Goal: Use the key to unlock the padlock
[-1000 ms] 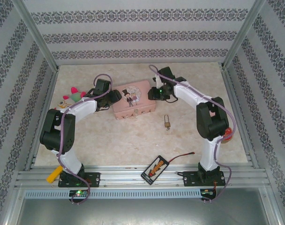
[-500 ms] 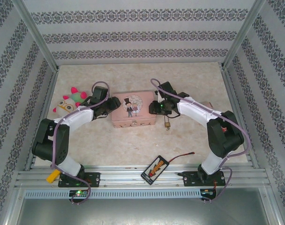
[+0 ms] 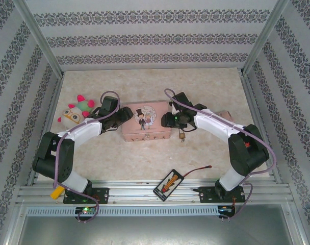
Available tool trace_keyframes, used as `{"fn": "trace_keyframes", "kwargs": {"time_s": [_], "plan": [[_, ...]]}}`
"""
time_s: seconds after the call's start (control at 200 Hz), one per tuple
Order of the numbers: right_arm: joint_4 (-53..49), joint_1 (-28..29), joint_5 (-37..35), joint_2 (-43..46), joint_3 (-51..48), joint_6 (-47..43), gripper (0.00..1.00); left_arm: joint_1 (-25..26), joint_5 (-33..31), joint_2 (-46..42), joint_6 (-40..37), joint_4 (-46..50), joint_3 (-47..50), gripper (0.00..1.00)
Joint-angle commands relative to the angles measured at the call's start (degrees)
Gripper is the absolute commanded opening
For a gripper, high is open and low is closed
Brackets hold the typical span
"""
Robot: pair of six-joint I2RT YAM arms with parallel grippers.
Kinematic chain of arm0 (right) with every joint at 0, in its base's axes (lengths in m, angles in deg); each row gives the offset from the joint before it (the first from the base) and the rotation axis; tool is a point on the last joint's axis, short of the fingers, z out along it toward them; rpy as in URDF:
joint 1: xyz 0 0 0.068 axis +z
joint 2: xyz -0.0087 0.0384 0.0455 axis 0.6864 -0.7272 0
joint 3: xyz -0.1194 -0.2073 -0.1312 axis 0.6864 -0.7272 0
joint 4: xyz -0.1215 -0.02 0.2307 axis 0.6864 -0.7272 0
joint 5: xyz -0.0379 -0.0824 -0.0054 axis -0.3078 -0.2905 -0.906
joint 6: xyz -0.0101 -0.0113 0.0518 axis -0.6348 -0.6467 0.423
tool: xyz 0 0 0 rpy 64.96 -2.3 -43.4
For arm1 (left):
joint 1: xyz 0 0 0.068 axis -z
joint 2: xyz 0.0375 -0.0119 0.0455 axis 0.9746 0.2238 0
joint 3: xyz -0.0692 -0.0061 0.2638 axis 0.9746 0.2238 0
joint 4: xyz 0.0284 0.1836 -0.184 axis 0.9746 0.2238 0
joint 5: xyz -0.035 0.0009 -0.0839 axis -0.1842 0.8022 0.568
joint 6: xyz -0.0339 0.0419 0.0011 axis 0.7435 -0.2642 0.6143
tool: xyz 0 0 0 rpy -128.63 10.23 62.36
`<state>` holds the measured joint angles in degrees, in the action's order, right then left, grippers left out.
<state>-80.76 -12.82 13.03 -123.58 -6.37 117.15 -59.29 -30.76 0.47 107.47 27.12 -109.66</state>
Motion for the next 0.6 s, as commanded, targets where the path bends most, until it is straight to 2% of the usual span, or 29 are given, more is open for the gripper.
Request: {"fn": "trace_keyframes", "kwargs": {"time_s": [0.0, 0.2, 0.305, 0.345, 0.355, 0.365, 0.375, 0.595], "plan": [[-1.31, 0.85, -2.07, 1.69, -0.20, 0.40, 0.51, 1.15, -0.32, -2.33, -0.11, -0.30, -1.97, 0.71], [-5.33, -0.42, -9.71, 7.09, 1.26, -2.25, 0.57, -0.59, -5.22, -9.97, -2.64, 5.83, -2.28, 1.00], [-5.94, -1.79, -12.04, 11.73, 0.88, -3.83, 0.64, -2.12, -7.82, -15.28, -4.52, 8.99, -1.71, 0.99], [-6.04, -2.38, -13.19, 13.57, 0.38, -4.41, 0.75, -2.54, -9.12, -17.65, -5.48, 9.66, -1.14, 0.99], [-6.07, -2.55, -13.54, 14.07, 0.28, -4.53, 0.82, -2.59, -9.53, -18.26, -5.74, 9.80, -0.99, 0.99], [-6.01, -2.70, -13.71, 14.48, 0.17, -4.64, 0.94, -2.67, -9.90, -18.92, -5.96, 9.93, -0.75, 0.99], [-6.00, -2.91, -13.87, 14.96, -0.04, -4.89, 0.97, -2.66, -10.43, -19.59, -6.17, 10.11, -0.54, 0.99], [-2.88, -6.73, -17.70, 25.23, -5.53, -8.61, 0.98, -3.00, -22.59, -33.43, -11.01, 11.26, 6.02, 0.99]]}}
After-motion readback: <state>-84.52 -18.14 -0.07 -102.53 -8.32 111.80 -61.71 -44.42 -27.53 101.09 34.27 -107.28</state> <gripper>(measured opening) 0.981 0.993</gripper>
